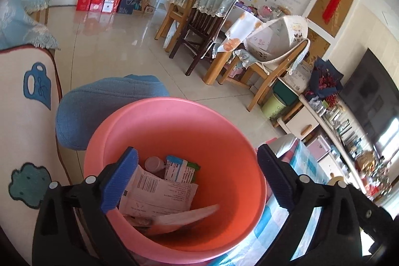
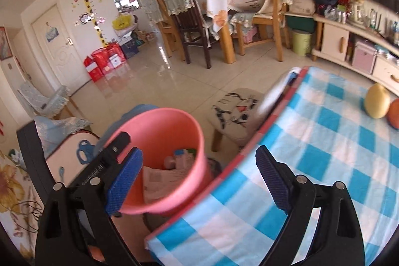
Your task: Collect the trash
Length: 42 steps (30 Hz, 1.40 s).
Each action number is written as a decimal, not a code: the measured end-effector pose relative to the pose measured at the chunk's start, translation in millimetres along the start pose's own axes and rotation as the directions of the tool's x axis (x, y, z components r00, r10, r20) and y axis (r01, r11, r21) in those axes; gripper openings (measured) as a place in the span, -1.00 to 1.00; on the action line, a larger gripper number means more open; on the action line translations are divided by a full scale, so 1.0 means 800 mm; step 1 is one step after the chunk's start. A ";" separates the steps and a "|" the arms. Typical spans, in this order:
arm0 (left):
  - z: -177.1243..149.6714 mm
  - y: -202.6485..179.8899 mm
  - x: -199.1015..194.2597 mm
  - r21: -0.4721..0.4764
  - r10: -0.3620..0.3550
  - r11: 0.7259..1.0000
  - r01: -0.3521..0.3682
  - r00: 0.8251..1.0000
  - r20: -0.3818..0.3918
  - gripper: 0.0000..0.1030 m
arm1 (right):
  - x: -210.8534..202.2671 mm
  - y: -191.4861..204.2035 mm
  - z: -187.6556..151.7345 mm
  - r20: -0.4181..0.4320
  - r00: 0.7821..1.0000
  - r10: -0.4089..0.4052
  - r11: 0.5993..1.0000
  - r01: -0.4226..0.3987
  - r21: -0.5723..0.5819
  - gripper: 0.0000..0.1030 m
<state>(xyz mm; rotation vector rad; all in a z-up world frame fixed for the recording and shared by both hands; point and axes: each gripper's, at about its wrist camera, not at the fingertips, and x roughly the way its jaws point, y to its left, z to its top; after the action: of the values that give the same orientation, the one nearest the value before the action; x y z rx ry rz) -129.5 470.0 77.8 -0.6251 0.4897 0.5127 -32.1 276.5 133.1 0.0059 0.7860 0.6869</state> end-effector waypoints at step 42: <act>-0.167 -0.238 -0.254 0.587 -0.398 0.743 0.320 0.917 0.003 0.92 | -0.339 -0.101 -0.208 0.244 0.786 -0.568 0.818 0.572 0.059 0.85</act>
<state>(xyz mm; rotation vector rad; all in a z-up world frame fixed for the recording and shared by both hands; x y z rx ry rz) -211.1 189.8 178.9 -0.0826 0.3604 0.0129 -231.3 17.7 169.1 -0.1562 0.4920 0.1047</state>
